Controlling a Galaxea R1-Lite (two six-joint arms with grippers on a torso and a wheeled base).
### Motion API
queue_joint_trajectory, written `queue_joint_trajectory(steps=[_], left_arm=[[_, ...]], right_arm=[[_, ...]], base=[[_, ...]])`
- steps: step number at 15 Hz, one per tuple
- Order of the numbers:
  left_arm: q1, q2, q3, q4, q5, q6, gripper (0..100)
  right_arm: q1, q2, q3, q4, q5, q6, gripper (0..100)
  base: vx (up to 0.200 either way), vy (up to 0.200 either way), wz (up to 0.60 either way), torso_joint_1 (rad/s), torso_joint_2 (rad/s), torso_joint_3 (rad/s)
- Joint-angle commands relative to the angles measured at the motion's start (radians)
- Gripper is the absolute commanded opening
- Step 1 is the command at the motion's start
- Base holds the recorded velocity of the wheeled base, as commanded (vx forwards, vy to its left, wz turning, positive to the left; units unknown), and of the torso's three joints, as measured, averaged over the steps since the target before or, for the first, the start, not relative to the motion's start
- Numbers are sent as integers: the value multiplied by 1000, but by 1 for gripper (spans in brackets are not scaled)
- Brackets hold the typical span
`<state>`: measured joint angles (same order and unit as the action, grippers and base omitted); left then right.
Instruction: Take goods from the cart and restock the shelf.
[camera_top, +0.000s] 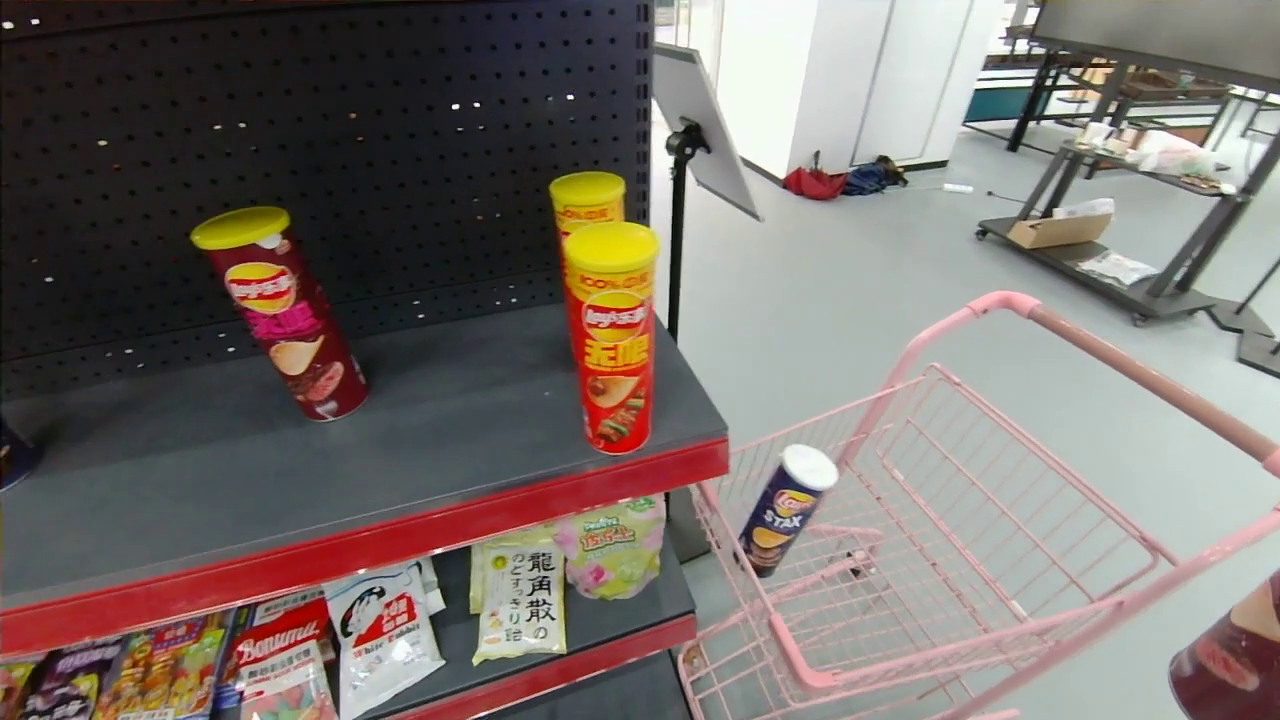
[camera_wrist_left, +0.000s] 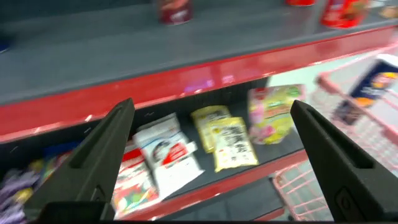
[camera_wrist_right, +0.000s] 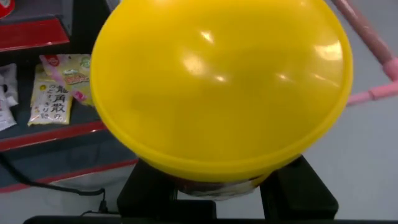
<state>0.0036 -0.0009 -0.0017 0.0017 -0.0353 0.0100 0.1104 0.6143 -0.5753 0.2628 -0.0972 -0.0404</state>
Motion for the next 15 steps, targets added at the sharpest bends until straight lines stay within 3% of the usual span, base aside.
queue_joint_trajectory(steps=[1, 6, 10, 15], left_arm=[[1, 1, 0, 0, 0, -1, 100], [-1, 1, 0, 0, 0, -1, 100], [1, 1, 0, 0, 0, 1, 100], [1, 1, 0, 0, 0, 5, 100]], right_arm=[[0, -8, 8, 0, 1, -1, 0], [0, -34, 23, -2, 1, -4, 0], [0, -169, 77, 0, 1, -9, 0], [8, -311, 157, 10, 5, -13, 0]], base=[[0, 0, 600, 12, 7, -2], [0, 0, 600, 3, -1, 0], [0, 0, 0, 0, 0, 0], [0, 200, 0, 4, 2, 2]])
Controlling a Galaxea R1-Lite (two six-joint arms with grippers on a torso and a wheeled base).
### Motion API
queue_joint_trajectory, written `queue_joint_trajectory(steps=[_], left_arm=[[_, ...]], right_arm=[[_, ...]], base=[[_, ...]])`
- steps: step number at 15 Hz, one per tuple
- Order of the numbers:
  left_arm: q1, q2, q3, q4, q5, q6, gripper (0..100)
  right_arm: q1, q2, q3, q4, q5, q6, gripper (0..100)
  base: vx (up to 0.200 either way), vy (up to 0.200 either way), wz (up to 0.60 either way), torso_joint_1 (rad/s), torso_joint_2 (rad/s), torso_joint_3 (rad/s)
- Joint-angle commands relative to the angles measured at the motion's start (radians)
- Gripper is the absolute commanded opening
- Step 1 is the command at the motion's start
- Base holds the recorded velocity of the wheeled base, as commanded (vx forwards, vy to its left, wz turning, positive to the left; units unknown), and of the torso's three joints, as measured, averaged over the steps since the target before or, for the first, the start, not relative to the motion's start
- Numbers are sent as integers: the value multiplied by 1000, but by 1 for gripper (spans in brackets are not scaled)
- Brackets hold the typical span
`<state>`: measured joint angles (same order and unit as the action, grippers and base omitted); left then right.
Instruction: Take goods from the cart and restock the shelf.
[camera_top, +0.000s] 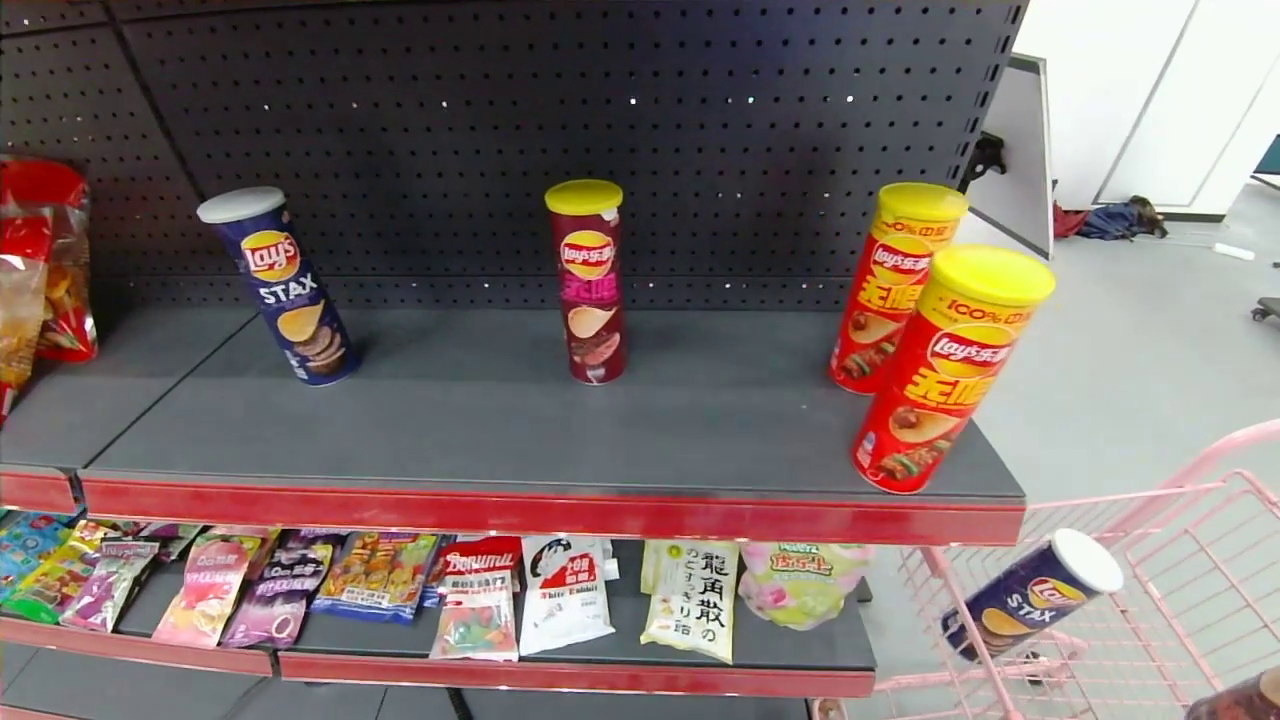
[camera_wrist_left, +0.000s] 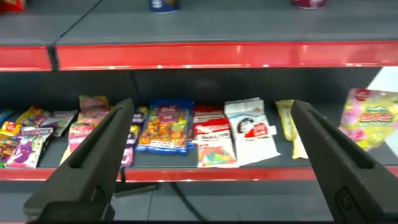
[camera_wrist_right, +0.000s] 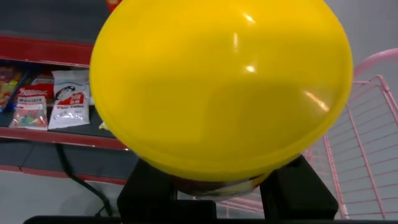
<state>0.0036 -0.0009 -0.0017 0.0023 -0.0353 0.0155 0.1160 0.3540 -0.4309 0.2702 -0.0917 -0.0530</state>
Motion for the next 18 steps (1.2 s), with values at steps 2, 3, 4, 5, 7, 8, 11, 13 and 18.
queue_joint_trajectory(steps=[2, 3, 4, 5, 7, 8, 11, 13, 18], left_arm=[[1, 1, 0, -1, 0, 0, 100], [1, 1, 0, -1, 0, 0, 100], [1, 1, 0, -1, 0, 0, 100], [-1, 1, 0, -1, 0, 0, 100], [-1, 1, 0, -1, 0, 0, 100], [1, 1, 0, -1, 0, 0, 100], [1, 1, 0, -1, 0, 0, 100], [1, 1, 0, -1, 0, 1, 100], [1, 1, 0, -1, 0, 1, 100]], right_arm=[[4, -64, 18, -3, 4, -1, 0], [5, -70, 23, -6, 7, -4, 0], [5, -72, 24, -8, 10, -11, 0], [5, -81, 27, -6, 9, -21, 0], [10, -106, 32, 0, 18, -21, 0], [19, -116, 35, 3, 32, -21, 0], [39, -165, 69, 4, 72, -21, 0], [39, -176, 75, 4, 72, -21, 0], [41, -176, 75, 4, 73, -21, 0]], base=[[0, 200, 0, 0, 0, 5], [0, 200, 0, 2, 2, 12], [0, 200, 0, -2, 7, 2], [0, 200, 0, 2, 2, -2], [0, 0, 0, 0, 0, 0], [0, 0, 0, 0, 0, 0], [0, 0, 0, 0, 0, 0], [200, 0, 0, 5, 0, 2], [160, 0, 0, 2, -1, 4]])
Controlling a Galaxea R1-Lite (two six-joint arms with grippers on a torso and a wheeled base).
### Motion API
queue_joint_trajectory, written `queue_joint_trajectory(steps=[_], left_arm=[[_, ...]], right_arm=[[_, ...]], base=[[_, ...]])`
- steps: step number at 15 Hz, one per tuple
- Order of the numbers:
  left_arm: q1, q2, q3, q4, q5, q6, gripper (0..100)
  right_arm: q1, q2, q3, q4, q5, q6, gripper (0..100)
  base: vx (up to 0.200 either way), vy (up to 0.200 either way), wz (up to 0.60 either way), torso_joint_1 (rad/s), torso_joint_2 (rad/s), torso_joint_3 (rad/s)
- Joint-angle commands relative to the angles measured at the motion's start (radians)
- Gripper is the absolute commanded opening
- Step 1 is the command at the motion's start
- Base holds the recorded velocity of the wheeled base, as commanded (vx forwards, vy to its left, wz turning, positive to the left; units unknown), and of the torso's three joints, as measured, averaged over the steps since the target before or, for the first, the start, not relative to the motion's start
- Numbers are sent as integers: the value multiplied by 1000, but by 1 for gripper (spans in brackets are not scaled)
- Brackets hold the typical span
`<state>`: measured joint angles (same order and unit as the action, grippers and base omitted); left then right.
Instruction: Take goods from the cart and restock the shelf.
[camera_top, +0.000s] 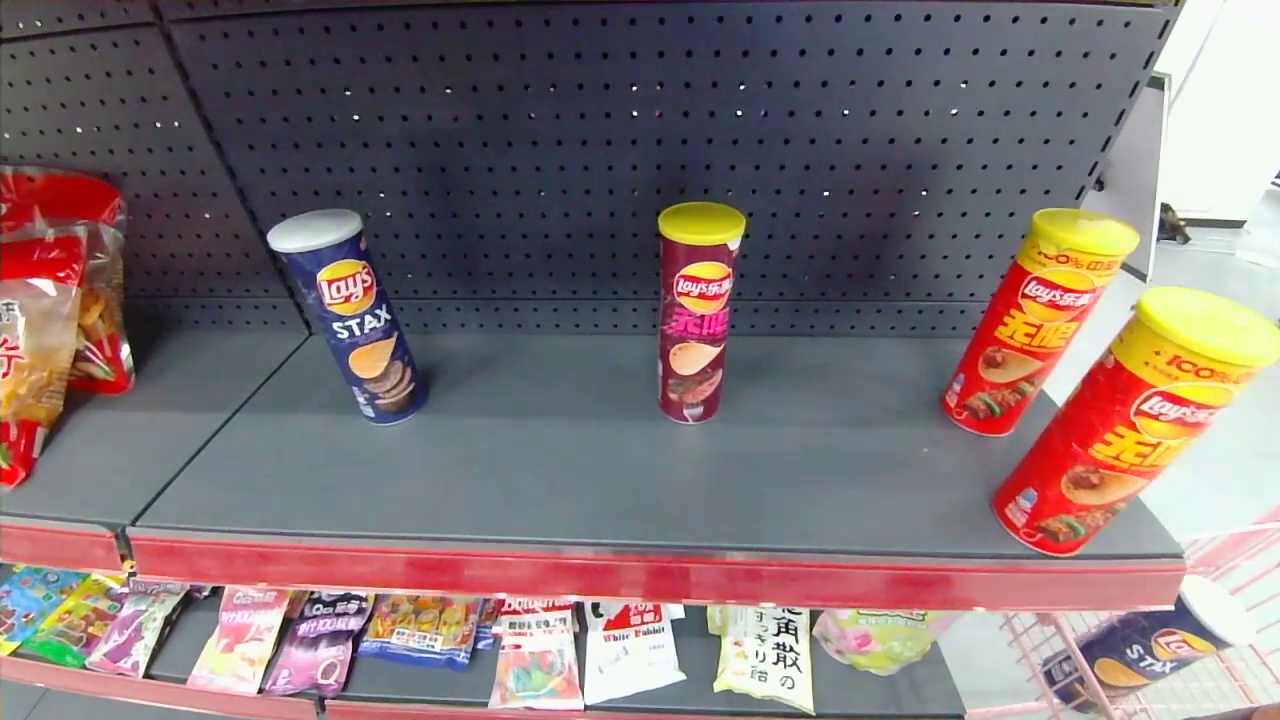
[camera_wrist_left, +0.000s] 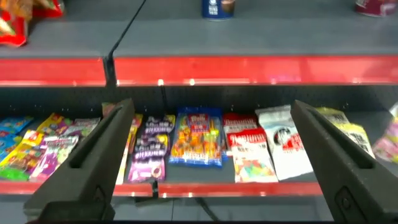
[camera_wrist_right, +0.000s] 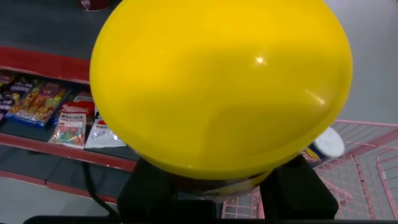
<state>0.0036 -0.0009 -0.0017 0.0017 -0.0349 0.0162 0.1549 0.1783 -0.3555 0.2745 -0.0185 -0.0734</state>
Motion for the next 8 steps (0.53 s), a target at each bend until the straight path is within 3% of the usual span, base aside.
queue_joint_trajectory(steps=[1, 8], left_arm=[[1, 1, 0, 0, 1, -4, 100], [-7, 21, -1, 1, -10, -1, 100]], right_arm=[[2, 0, 0, 0, 2, 0, 0], [9, -48, 32, 3, 29, 1, 0]], base=[[0, 0, 0, 0, 0, 0], [0, 0, 0, 0, 0, 0]])
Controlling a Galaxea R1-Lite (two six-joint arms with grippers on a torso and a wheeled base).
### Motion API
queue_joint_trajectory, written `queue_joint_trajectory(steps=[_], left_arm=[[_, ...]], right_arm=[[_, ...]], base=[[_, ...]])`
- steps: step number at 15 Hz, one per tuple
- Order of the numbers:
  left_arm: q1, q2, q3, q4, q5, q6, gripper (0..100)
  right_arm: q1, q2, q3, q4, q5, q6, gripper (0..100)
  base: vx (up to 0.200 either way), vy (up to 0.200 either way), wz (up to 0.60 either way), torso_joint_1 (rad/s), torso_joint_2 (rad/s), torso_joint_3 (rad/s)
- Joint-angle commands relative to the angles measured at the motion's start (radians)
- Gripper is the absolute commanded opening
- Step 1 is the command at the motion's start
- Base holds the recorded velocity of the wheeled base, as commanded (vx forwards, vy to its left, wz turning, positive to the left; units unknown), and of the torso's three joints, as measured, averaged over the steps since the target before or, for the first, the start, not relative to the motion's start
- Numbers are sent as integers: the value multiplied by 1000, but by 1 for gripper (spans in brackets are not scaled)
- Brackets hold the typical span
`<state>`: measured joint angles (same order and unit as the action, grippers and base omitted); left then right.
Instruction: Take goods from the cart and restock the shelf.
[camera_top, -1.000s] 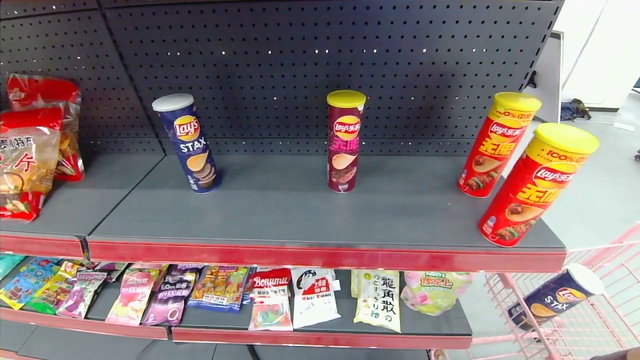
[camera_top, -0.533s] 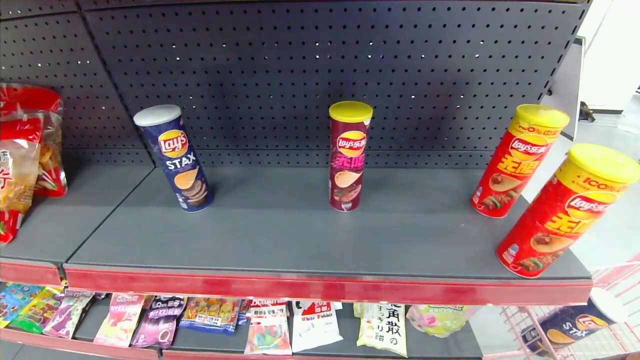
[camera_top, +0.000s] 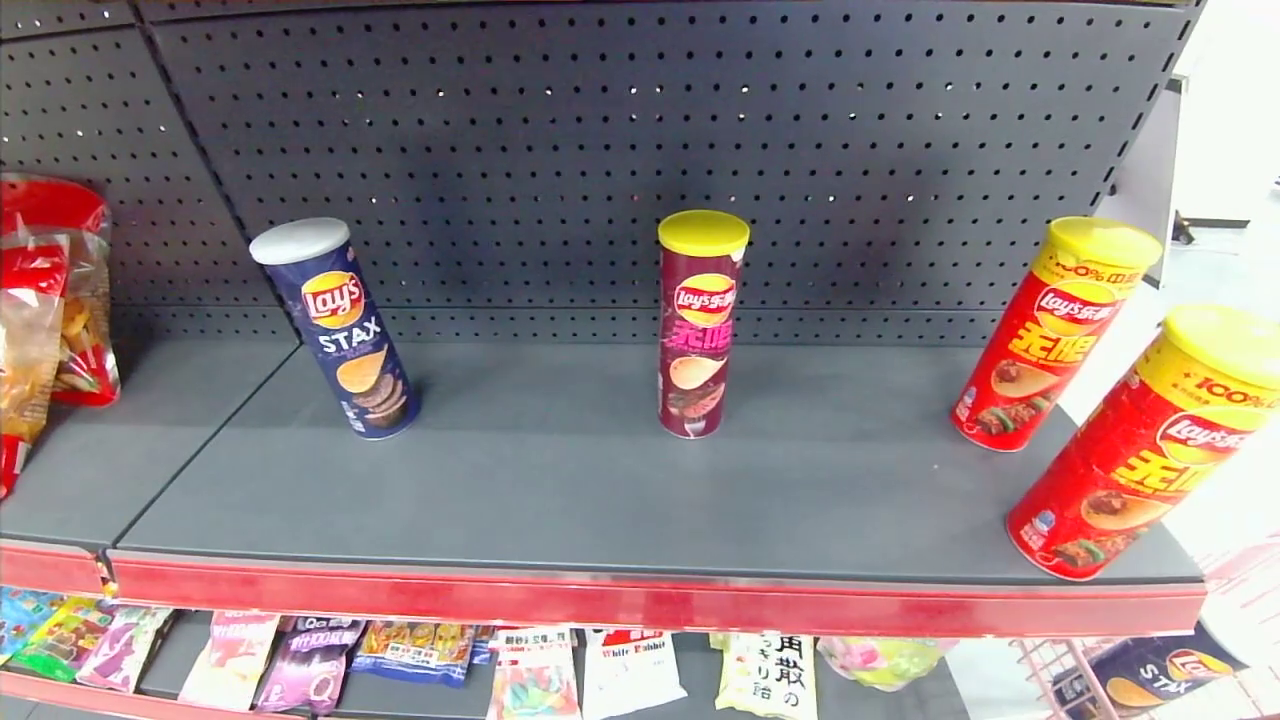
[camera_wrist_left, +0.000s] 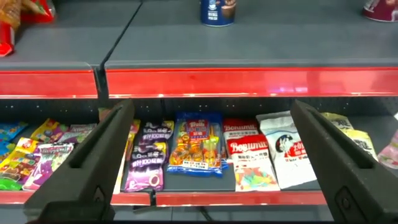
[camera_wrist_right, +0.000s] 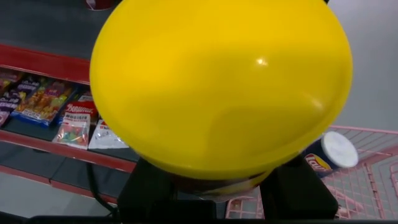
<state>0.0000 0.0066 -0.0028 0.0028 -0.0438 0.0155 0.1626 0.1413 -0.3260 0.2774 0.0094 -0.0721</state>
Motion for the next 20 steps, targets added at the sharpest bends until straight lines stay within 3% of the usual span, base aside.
queue_joint_trajectory(steps=[1, 2, 3, 4, 6, 7, 8, 9, 11, 12, 15, 20], left_arm=[[-6, 27, -42, -4, -45, -14, 100], [-17, 84, -114, -10, -57, -29, 100], [-51, 406, -448, -15, -82, -167, 100], [-80, 510, -551, -17, -116, -164, 100], [-155, 605, -566, -33, -283, -52, 100], [-204, 713, -585, -55, -447, -45, 100], [-206, 828, -628, -93, -551, -37, 100], [-207, 946, -657, -142, -619, -12, 100], [-215, 1112, -663, -218, -639, 81, 100], [-232, 1242, -674, -283, -645, 149, 100], [-353, 1546, -844, -408, -650, 161, 100], [-420, 1836, -1168, -417, -654, 162, 100]], right_arm=[[5, 0, 1, 0, 3, 0, 0], [9, 6, -1, -1, 3, 0, 0], [26, 32, -1, -1, 1, 5, 0], [29, 44, 2, -3, 1, 5, 0], [29, 70, 2, -6, 1, 5, 0], [29, 83, -2, -11, 1, 3, 0], [29, 92, -7, -12, 1, 3, 0], [31, 92, -13, -12, 3, 3, 0], [31, 96, -24, -12, 4, 3, 0], [31, 96, -25, -14, 3, 5, 0], [31, 84, -24, -11, 1, 23, 0], [29, 84, -24, -11, 0, 28, 0]], base=[[0, 0, 0, 0, 0, 0], [0, 0, 0, 0, 0, 0], [0, 0, 0, 0, 0, 0], [0, 0, 0, 0, 0, 0], [0, 0, 0, 0, 0, 0], [0, 0, 0, 0, 0, 0], [0, 0, 0, 0, 0, 0], [0, 0, 0, 0, 0, 0], [0, 0, 0, 0, 0, 0], [0, 0, 0, 0, 0, 0], [0, 0, 0, 0, 0, 0], [0, 0, 0, 0, 0, 0]])
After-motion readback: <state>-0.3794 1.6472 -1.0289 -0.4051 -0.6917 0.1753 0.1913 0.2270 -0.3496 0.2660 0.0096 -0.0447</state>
